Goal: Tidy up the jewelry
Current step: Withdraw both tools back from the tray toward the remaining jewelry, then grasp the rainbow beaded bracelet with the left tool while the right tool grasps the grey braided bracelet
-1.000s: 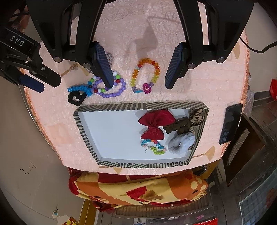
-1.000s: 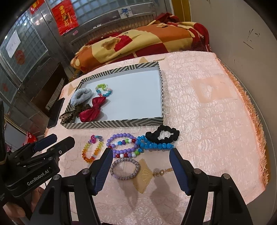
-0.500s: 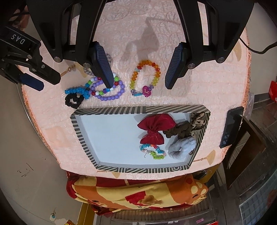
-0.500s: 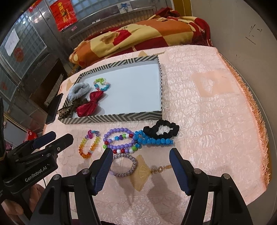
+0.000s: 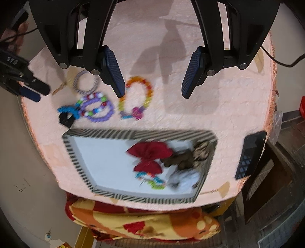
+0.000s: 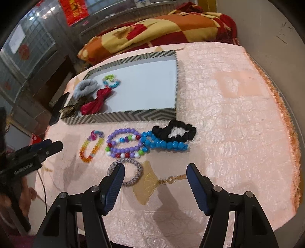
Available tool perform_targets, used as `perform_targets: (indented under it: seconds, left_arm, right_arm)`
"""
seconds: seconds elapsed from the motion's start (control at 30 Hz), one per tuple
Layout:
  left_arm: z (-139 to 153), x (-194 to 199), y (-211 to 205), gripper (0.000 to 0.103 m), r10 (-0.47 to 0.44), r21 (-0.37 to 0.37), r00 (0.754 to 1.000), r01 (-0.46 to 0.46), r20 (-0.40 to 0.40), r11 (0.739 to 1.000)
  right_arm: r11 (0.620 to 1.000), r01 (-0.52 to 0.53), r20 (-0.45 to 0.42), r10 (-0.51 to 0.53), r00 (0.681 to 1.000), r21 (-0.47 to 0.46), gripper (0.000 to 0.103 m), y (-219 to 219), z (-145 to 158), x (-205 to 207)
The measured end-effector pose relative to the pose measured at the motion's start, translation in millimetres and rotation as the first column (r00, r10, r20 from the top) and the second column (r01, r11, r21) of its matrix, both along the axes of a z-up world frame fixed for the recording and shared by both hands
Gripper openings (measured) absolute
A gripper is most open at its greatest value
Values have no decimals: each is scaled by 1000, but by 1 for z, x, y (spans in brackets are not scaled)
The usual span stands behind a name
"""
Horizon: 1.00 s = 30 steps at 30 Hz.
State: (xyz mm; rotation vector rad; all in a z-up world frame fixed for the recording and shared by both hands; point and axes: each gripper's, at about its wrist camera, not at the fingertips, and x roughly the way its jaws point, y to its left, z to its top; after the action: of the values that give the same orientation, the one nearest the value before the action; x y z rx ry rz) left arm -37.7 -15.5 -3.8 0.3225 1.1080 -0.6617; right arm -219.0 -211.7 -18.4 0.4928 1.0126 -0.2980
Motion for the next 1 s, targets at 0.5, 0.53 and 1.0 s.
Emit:
perform_targets:
  seconds: [0.5, 0.53, 1.0]
  left_arm:
    - [-36, 17, -7, 62, 17, 56, 994, -11, -109, 998]
    - [-38, 18, -9, 62, 18, 62, 994, -11, -112, 998]
    - [-65, 18, -27, 47, 58, 147, 993, -42, -105, 988]
  right_arm:
    - [990, -140, -90, 138, 986, -17, 37, 26, -56, 43]
    - [988, -149, -90, 145, 985, -38, 34, 27, -57, 43]
    - [985, -162, -81, 157, 984, -59, 19, 18, -58, 36]
